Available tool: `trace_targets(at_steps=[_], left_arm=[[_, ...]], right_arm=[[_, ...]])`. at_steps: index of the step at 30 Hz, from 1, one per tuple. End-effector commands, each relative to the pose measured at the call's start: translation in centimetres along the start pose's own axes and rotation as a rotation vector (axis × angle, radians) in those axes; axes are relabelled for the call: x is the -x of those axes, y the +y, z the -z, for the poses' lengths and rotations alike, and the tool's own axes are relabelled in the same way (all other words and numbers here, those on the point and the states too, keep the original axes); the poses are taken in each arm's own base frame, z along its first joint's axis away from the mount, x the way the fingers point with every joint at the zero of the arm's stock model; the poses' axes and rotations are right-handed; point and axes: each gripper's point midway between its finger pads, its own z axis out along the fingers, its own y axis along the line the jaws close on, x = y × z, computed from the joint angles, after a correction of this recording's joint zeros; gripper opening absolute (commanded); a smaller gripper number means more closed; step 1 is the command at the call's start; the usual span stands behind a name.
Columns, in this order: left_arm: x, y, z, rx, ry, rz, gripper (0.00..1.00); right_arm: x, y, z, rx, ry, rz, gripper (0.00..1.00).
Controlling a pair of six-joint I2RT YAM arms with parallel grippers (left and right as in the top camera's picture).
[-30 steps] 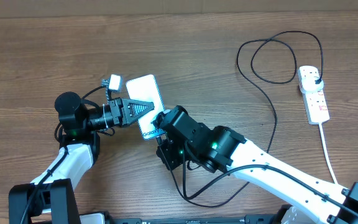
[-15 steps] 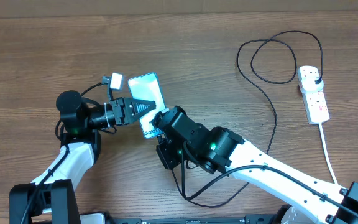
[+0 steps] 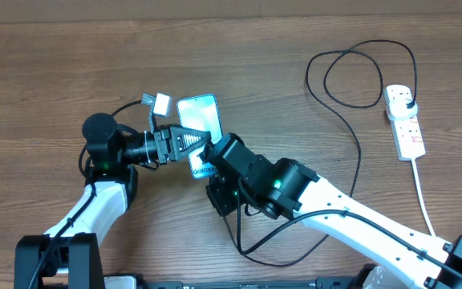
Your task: Plug charger to phone and switch on socket
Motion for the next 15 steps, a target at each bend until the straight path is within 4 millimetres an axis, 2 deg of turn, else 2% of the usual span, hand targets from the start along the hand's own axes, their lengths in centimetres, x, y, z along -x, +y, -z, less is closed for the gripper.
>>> trace_targets(at_steps=[1,5,9,14,15], left_arm=[[-3.3,-1.2,-1.4,-0.085,0.139,0.01,0.04],[-2.0,-0.3,-1.6,-0.029,0.062,0.033,0.04],[-1.2,0.4,-2.3,0.015,0.002,0.093,0.04],[-1.9,0.2,-4.7,0.021,0.011,0.104,0.04],[-2.2,0.2,-5.6,0.029,0.009,0.109,0.04]], right_arm=[[4.3,0.1,3.5,-0.017,-0.141,0.004,0.31],[2.1,-0.7,4.3,-0.049,-0.068,-0.008,0.52],[0.5,-1.1,5.9,-0.068,-0.036,-0.013,0.6],[-1.2,-2.3,9.2,-0.131,-0.048,-0.016,0.98],[-1.6,-3.0,10.3,-0.165,-0.061,-0.016,1.0]])
